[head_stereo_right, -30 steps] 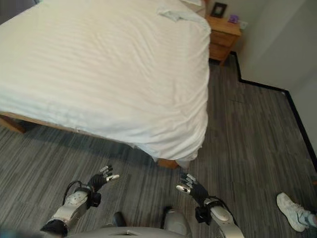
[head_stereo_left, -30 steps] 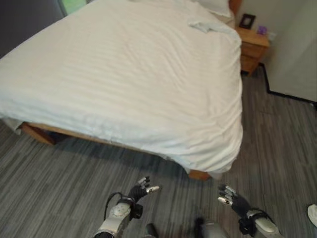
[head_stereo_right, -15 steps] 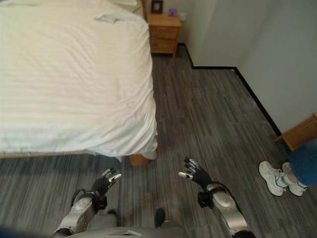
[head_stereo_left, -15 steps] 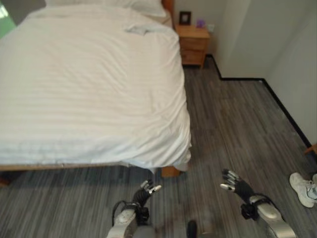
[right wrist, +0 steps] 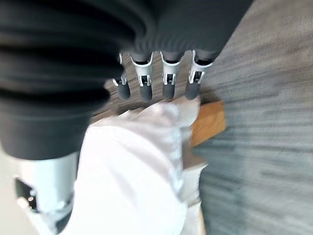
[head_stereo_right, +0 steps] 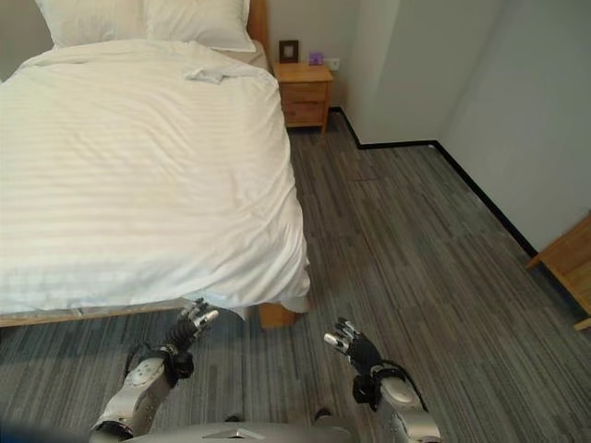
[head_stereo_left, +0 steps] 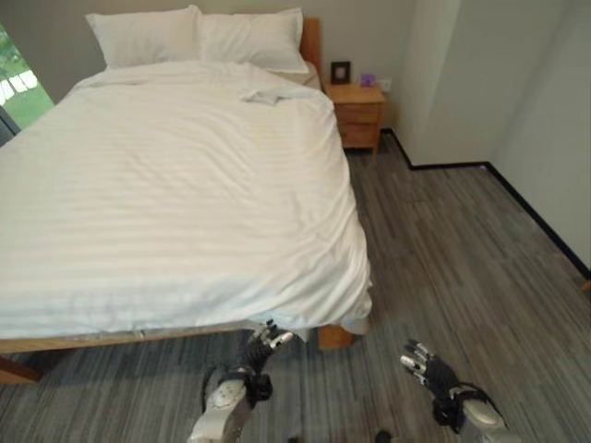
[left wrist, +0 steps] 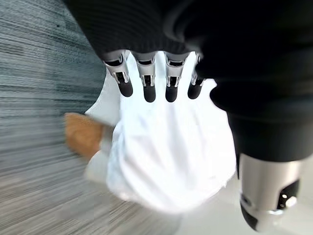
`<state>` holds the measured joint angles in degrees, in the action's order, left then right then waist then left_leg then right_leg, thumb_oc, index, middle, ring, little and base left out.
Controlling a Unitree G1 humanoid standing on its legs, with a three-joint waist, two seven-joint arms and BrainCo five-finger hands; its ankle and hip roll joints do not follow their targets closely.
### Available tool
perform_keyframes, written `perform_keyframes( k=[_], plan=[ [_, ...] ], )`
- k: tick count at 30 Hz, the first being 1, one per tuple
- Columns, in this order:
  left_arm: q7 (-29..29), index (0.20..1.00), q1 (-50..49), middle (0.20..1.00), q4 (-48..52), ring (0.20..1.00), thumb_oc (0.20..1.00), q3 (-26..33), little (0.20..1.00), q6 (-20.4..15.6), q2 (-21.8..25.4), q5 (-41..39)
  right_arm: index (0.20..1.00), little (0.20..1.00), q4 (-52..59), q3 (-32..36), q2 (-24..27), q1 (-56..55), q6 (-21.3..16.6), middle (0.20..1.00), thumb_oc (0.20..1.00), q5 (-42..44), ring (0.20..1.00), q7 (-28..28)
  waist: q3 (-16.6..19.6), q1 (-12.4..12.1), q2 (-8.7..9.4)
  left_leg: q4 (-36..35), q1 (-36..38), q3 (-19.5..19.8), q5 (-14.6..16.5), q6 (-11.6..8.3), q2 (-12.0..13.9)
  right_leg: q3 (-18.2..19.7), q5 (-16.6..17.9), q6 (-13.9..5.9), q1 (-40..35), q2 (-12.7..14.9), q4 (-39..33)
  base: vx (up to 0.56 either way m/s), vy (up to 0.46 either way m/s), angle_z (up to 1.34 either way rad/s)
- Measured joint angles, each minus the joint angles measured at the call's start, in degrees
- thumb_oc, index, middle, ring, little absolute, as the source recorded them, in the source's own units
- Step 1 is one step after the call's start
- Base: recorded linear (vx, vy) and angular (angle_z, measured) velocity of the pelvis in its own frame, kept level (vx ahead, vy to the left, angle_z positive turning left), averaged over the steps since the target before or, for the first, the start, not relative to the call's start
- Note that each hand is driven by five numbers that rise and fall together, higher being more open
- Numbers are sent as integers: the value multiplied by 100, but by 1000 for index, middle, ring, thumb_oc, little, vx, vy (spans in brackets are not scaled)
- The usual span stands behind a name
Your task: Making the bed.
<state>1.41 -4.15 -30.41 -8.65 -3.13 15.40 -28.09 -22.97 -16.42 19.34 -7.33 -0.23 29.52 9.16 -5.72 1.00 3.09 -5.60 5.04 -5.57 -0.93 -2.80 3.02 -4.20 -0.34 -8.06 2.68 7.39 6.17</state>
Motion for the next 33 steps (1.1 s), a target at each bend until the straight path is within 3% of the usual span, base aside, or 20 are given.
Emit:
perform_keyframes(
  k=[2, 4, 6, 8, 10, 11, 13, 15, 16, 17, 20, 21, 22, 23, 24, 26, 27, 29, 31, 33],
  plan=[
    [42, 1000, -16, 1000, 1, 1000, 1000, -182, 1000, 77, 322, 26, 1000, 1000, 39, 208, -42, 43, -62, 1000, 1000, -87, 1000, 2, -94, -14, 170, 28, -8, -1, -3, 4, -76, 117, -28, -81, 231, 31, 330, -9, -110, -30],
    [60, 1000, 5, 1000, 5, 1000, 1000, -211, 1000, 100, 393, 27, 1000, 1000, -54, 259, -12, 60, -26, 1000, 1000, -257, 1000, -6, -250, -54, 88, 32, -15, -11, -53, 77, 130, 21, -78, -516, 580, 74, 897, 58, -229, -12],
    [65, 1000, 87, 1000, -2, 1000, 1000, -180, 1000, 118, 329, 20, 1000, 1000, -41, 281, 37, -137, 15, 1000, 1000, -278, 1000, -5, -280, -28, 10, 183, -197, 18, -50, 71, 369, 26, -78, -352, 820, 344, 1554, 82, -303, 37],
    [69, 1000, 114, 1000, 8, 1000, 1000, -224, 1000, 85, 195, 6, 1000, 1000, -82, 358, -58, -321, 29, 1000, 1000, -262, 1000, 1, -262, -181, -68, 185, -173, 42, -46, 25, 580, 74, -87, -382, 723, 976, 1758, 169, -546, 43],
    [69, 1000, 88, 1000, -56, 1000, 1000, -204, 1000, 76, 176, -109, 1000, 1000, -132, 495, -399, -343, 25, 1000, 1000, -23, 1000, -2, -230, -246, -61, 200, -243, 27, 22, -89, 671, 479, -29, -400, 509, 1435, 1085, 131, -597, 6],
    [68, 1000, 84, 1000, -172, 1000, 1000, -187, 1000, 73, 213, -114, 1000, 1000, -188, 486, -562, -308, 25, 1000, 1000, 224, 1000, 7, -215, -266, -57, 195, -251, 70, 28, -103, 766, 620, -2, -401, 400, 1497, 728, 54, -519, -21],
    [69, 1000, 12, 1000, -254, 1000, 1000, -142, 1000, 94, 257, -229, 1000, 1000, -259, 486, -846, -288, 34, 1000, 1000, 949, 1000, 9, -184, -252, -13, 212, -229, 162, 68, -402, 928, 713, 65, -481, 270, 1529, 231, 25, -444, -34],
    [129, 1000, -61, 1000, -229, 1000, 1000, -142, 1000, 107, 309, -321, 1000, 1000, -233, 410, -935, -381, 93, 1000, 1000, 1203, 1000, 28, -69, -227, 74, 151, -122, 141, -16, -706, 1222, 441, 79, -416, 83, 1448, -35, -14, -503, -22],
    [154, 1000, -43, 1000, -564, 1000, 1000, -67, 1000, 87, -26, -327, 1000, 1000, -393, 452, -705, -369, 85, 1000, 1000, 1233, 1000, 51, -53, -180, -291, 154, -90, 291, -95, -649, 1611, 183, -21, -787, 38, 995, 137, -64, -836, 8],
    [206, 1000, -50, 1000, -824, 1000, 1000, -130, 1000, 124, -543, -346, 1000, 1000, -910, 594, -323, -259, 126, 1000, 1000, 1377, 1000, 15, 76, -94, -553, 404, -293, 496, -706, -305, 1955, -75, -447, -540, 291, 664, 717, -95, -641, 12],
    [248, 1000, -256, 1000, -790, 1000, 1000, -203, 1000, 142, -573, -547, 1000, 1000, -920, 530, 29, -211, 129, 1000, 1000, 1381, 1000, -4, 185, -189, -238, 530, -834, 806, -2882, 305, 2149, -25, -644, 90, 579, 254, 1014, -67, -756, -6],
    [195, 1000, -218, 1000, -784, 1000, 1000, -114, 1000, 149, -578, -563, 1000, 1000, -627, 505, 126, -266, 118, 1000, 1000, 1393, 1000, -3, 134, -199, -122, 1000, -1200, 898, -2882, 280, 2192, -90, -642, 332, 622, 70, 1009, 1, -627, -8],
    [164, 1000, -257, 1000, -732, 1000, 1000, -20, 1000, 162, -594, -631, 1000, 1000, -442, 512, 207, -347, 97, 1000, 1000, 1427, 1000, 13, 95, -217, -56, 1560, -1419, 905, -2878, 281, 2161, -134, -634, 554, 607, -115, 948, -4, -480, -35],
    [166, 1000, -416, 1000, -550, 1000, 1000, 2, 1000, 199, -470, -722, 1000, 1000, -357, 499, 125, -366, 69, 1000, 1000, 1423, 1000, 19, 34, -317, 410, 2736, -1600, 1425, -2501, -7, 1625, 75, -536, 739, 416, -89, 724, 12, -395, -50],
    [200, 1000, -462, 1000, -489, 1000, 1000, -16, 1000, 237, -391, -723, 1000, 1000, -327, 467, 109, -388, 71, 1000, 1000, 1420, 1000, 29, 19, -302, 614, 3249, -1732, 1400, -1810, -414, 1297, -31, -423, 717, 231, -30, 459, 47, -375, -43],
    [286, 1000, -426, 1000, -470, 1000, 1000, 9, 1000, 251, -290, -723, 1000, 1000, -325, 484, 83, -524, 72, 1000, 1000, 1411, 1000, 69, 25, -206, 712, 3421, -1808, 1089, -1357, -475, 863, -167, -285, 875, -65, -176, 0, 62, -244, -2],
    [341, 1000, -306, 1000, -451, 1000, 1000, -50, 1000, 247, -290, -724, 1000, 1000, -474, 507, 94, -620, 125, 1000, 1000, 1334, 1000, 77, 27, -248, 641, 3343, -1789, 737, -892, -512, 649, -260, -210, 920, -148, -282, -201, 82, -163, -7],
    [392, 1000, -252, 1000, -439, 1000, 1000, -131, 1000, 254, -287, -711, 1000, 1000, -495, 521, 90, -701, 156, 1000, 1000, 1317, 1000, 84, 23, -225, 538, 3099, -1776, 460, -607, -441, 357, -354, -135, 1016, -259, -389, -419, 95, -136, -4],
    [394, 1000, -214, 1000, -423, 1000, 1000, -277, 1000, 268, -287, -639, 1000, 1000, -461, 478, 63, -752, 202, 1000, 1000, 1317, 1000, 153, 76, -166, 208, 2122, -1463, 91, -392, -226, -86, -509, 32, 896, -396, -593, -809, 96, -62, 9],
    [399, 1000, -197, 1000, -407, 1000, 1000, -404, 1000, 261, -261, -532, 1000, 1000, -452, 464, 14, -754, 228, 1000, 1000, 1317, 1000, 198, 106, -107, 94, 1277, -1120, 145, -353, -113, -352, -549, 69, 898, -537, -661, -968, 41, -3, 19]
  ],
)
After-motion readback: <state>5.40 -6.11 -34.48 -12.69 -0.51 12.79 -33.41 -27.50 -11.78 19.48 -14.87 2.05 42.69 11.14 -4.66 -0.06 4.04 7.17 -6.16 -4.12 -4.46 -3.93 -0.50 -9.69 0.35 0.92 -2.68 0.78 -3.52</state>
